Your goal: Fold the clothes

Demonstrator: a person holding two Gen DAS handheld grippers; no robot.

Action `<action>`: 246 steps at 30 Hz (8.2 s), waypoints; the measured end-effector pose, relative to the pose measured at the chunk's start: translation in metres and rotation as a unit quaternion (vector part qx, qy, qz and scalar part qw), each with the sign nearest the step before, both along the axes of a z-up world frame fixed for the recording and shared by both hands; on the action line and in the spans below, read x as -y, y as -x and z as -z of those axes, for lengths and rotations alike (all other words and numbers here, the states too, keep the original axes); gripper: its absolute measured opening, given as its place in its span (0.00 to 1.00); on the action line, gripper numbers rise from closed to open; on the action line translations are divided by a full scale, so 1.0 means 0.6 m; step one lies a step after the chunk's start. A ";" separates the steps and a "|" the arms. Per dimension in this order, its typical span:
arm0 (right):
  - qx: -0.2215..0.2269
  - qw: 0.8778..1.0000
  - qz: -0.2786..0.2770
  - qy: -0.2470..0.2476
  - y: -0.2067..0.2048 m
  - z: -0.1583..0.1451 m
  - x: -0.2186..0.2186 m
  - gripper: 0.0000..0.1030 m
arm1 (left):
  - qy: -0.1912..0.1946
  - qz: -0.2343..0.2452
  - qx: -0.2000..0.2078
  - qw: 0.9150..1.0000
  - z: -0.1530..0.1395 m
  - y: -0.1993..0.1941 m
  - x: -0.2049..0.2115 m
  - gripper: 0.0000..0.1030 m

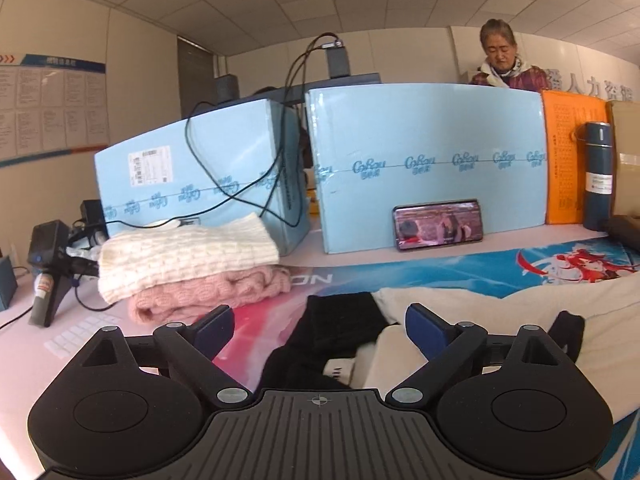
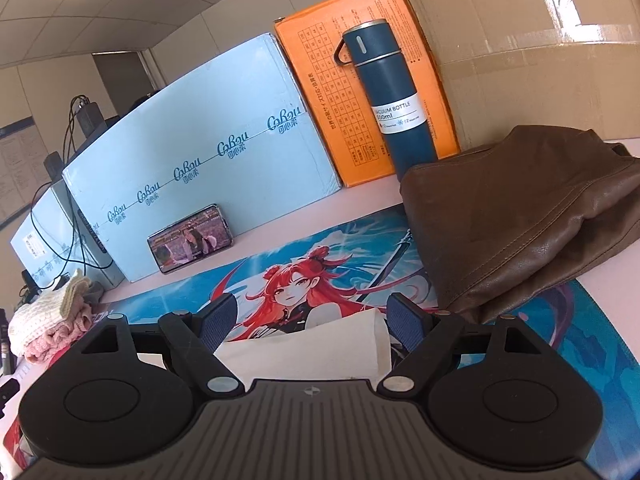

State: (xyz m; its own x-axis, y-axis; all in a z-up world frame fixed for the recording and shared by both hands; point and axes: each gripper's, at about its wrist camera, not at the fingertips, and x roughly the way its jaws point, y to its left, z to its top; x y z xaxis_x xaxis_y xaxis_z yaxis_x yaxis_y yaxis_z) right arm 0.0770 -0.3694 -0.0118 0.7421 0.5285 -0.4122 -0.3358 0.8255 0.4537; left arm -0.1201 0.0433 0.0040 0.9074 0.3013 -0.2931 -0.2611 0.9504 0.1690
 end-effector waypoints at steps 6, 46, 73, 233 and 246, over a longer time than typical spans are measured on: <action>-0.032 0.999 -0.031 -0.023 -0.050 0.020 0.008 0.79 | -0.049 0.086 -0.013 0.995 0.006 -0.067 0.092 0.92; 0.035 0.997 -0.055 0.051 0.000 -0.044 -0.074 0.09 | -0.001 0.419 -0.033 0.908 0.035 -0.112 0.320 0.07; 0.071 0.950 -0.237 0.192 0.055 -0.086 -0.717 0.09 | 0.274 0.074 0.079 0.956 0.093 0.077 -0.145 0.06; 0.129 0.923 0.318 0.177 -0.149 -0.064 0.213 0.13 | 0.120 0.382 -0.018 0.916 0.030 -0.454 0.518 0.25; 0.042 0.880 0.420 0.218 -0.178 0.025 0.233 0.69 | 0.096 0.357 -0.050 0.928 0.034 -0.442 0.507 0.88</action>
